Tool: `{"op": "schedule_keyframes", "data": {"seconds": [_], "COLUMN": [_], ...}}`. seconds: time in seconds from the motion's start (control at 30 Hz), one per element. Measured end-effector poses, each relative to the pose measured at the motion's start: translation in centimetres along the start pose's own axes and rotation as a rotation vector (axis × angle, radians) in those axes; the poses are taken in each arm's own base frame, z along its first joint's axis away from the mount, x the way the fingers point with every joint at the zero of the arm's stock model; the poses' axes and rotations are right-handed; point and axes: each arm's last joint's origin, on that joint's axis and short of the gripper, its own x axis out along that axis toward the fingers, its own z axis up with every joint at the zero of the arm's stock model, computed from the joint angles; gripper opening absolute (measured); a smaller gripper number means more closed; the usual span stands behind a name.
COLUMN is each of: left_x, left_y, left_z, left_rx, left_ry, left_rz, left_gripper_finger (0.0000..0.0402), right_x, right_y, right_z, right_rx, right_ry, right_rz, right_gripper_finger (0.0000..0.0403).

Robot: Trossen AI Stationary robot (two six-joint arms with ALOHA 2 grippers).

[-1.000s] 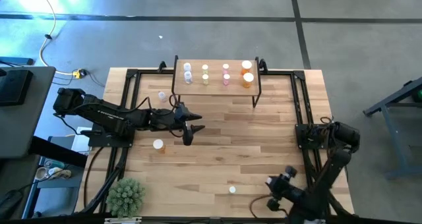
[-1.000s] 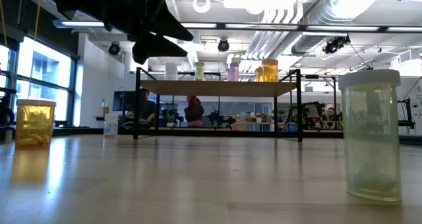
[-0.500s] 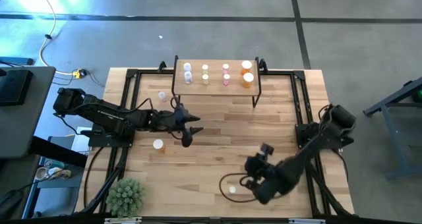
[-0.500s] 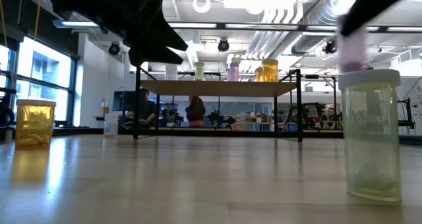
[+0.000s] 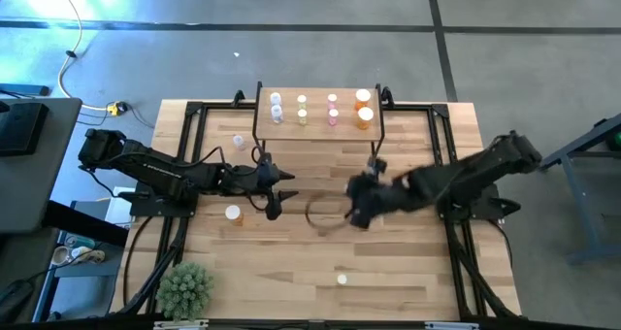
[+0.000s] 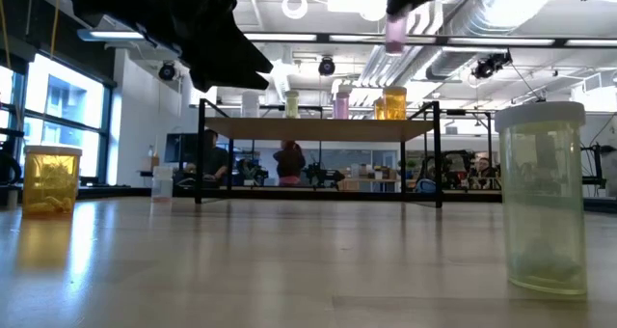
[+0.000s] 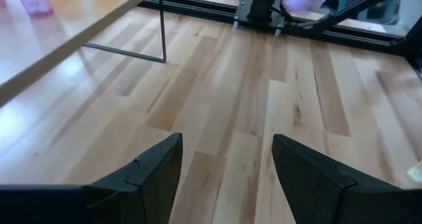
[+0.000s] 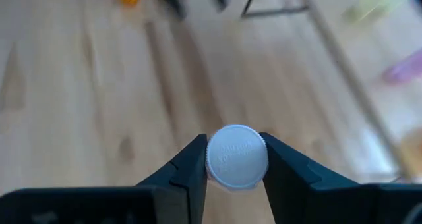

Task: Pick and place medicine bottles onto shelf by color
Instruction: Put the pink pill bottle on the shelf aligned with the pink bottle

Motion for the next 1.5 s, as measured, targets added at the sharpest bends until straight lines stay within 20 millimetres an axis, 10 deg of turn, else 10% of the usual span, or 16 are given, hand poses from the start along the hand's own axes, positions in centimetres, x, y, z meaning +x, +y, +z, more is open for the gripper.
{"op": "schedule_keyframes", "data": {"seconds": [0.63,1.1,1.5], "left_x": [0.0,0.0,0.0], "left_y": [0.1,0.1,0.1], "left_z": [0.1,0.0,0.1], "left_rx": [0.068,0.095,0.094], "left_ry": [-0.008,-0.006,-0.008], "left_rz": [0.025,0.025,0.026], "left_gripper_finger": [0.0225,0.0225,0.0225], "right_x": [0.3,6.7,8.1], "right_y": [-12.7,-14.9,-18.0], "right_z": [5.6,4.3,4.3], "right_rx": [0.118,0.236,0.287], "right_ry": [-0.345,-0.105,-0.020], "right_rz": [-0.229,-0.081,-0.020], "right_gripper_finger": [0.0112,0.0112,0.0112]}}
